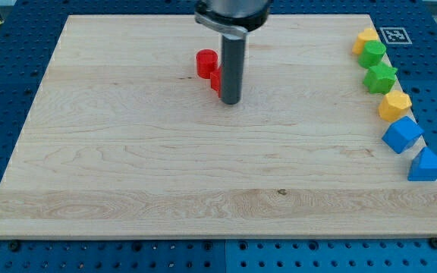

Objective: Place the red star into the bottom of the red circle

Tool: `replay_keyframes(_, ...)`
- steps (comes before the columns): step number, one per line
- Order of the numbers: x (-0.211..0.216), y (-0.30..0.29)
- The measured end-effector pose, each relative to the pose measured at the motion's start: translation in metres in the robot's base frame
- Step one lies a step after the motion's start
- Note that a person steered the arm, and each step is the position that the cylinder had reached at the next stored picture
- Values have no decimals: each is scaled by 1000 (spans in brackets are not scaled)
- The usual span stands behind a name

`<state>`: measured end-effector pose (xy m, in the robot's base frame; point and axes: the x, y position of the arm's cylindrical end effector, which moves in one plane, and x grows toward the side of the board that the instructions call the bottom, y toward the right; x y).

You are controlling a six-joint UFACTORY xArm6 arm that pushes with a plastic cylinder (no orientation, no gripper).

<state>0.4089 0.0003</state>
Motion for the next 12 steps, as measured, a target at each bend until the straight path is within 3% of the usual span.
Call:
replay_keyframes(1, 0, -12)
replay_keyframes(3, 13, 63)
replay_keyframes(4, 3, 69)
replay_keyframes(5, -17, 43)
replay_keyframes(12, -18, 13)
